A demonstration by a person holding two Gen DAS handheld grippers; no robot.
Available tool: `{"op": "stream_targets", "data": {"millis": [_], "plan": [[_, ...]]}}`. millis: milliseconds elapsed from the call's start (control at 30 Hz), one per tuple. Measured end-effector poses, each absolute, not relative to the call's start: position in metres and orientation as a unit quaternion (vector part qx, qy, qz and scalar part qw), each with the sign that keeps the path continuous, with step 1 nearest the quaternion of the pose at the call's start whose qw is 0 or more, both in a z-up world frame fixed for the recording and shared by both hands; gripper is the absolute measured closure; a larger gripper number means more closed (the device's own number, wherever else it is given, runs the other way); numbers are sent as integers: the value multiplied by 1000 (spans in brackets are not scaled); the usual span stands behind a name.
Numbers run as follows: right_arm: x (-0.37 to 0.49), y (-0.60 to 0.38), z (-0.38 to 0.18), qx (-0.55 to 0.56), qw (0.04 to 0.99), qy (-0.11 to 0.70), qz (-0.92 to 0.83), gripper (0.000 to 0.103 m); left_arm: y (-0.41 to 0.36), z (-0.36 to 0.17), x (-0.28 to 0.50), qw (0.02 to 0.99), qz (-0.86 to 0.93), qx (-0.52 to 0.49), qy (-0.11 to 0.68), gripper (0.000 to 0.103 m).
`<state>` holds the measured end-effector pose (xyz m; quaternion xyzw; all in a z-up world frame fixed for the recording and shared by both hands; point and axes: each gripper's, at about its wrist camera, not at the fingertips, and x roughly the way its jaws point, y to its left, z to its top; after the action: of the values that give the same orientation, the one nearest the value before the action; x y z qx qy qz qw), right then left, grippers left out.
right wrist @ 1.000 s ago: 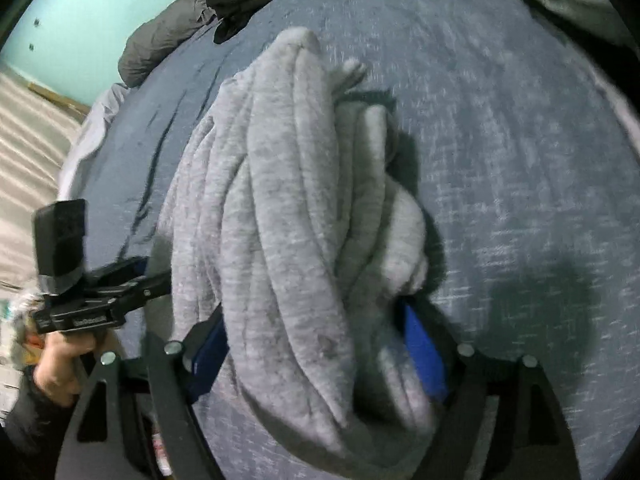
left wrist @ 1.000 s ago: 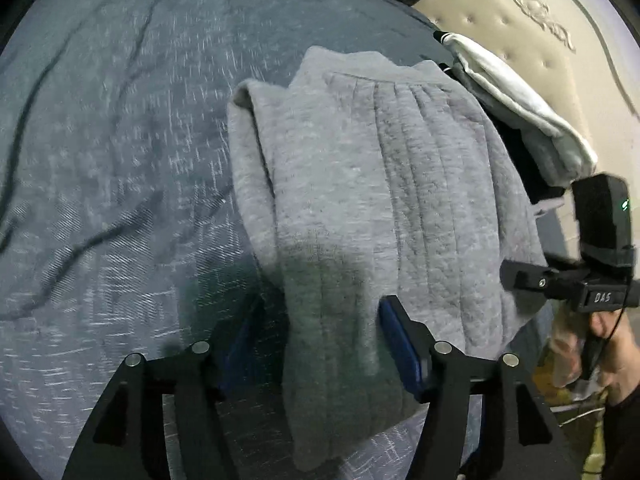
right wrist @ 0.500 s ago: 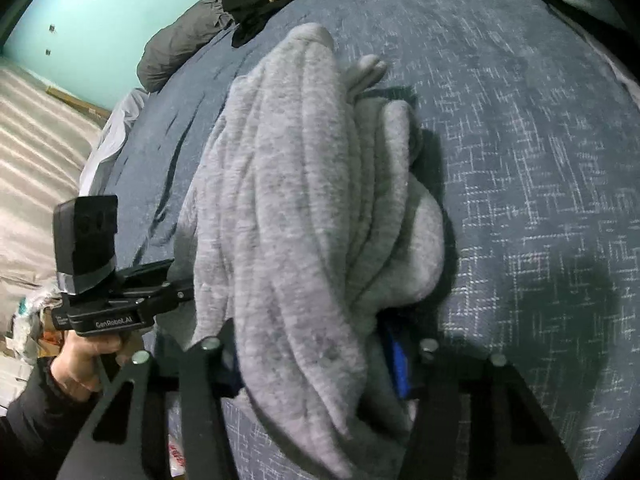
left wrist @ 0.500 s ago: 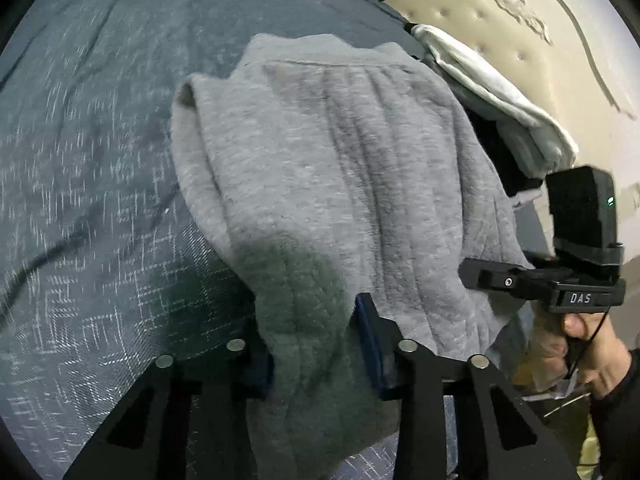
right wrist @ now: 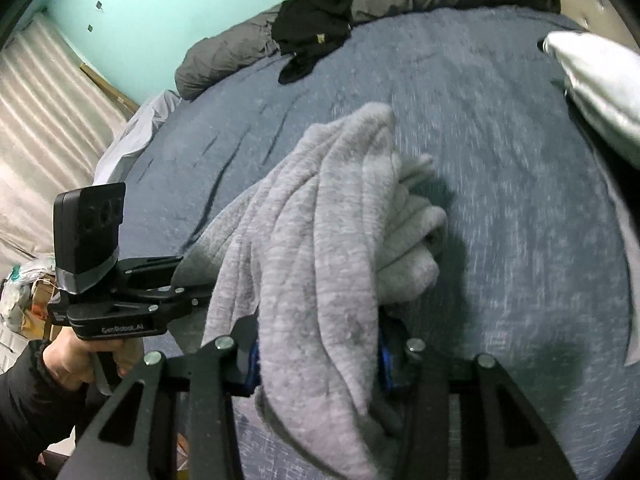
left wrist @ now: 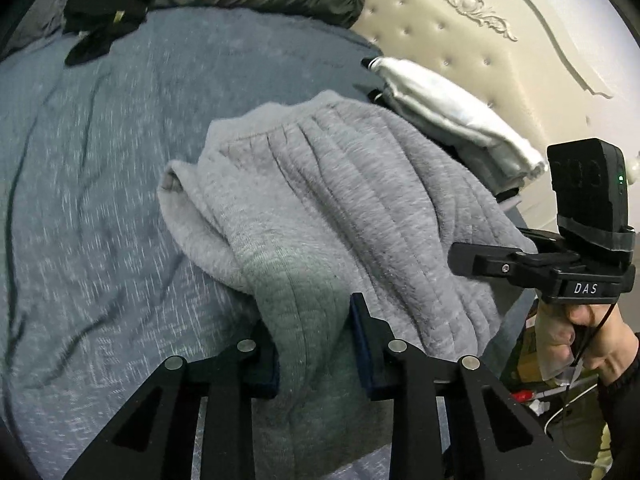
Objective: Fold clothes
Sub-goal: 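Lift the grey stack with both grippers and carry it toward the headboard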
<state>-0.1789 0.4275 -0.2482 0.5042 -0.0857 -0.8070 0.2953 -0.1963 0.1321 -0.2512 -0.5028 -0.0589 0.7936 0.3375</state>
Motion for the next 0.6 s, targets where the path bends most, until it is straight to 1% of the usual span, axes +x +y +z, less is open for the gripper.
{"op": "stream_targets", "data": {"millis": [233, 433, 600], "plan": [[-180, 441, -205, 476, 297, -84, -823, 60, 154, -198, -201, 345, 809, -475, -36, 74], [-190, 457, -152, 446, 293, -71, -843, 60, 179, -149, -210, 353, 821, -448, -23, 74], [-203, 489, -109, 423, 286, -61, -858, 61, 224, -110, -227, 365, 830, -423, -9, 73]]}}
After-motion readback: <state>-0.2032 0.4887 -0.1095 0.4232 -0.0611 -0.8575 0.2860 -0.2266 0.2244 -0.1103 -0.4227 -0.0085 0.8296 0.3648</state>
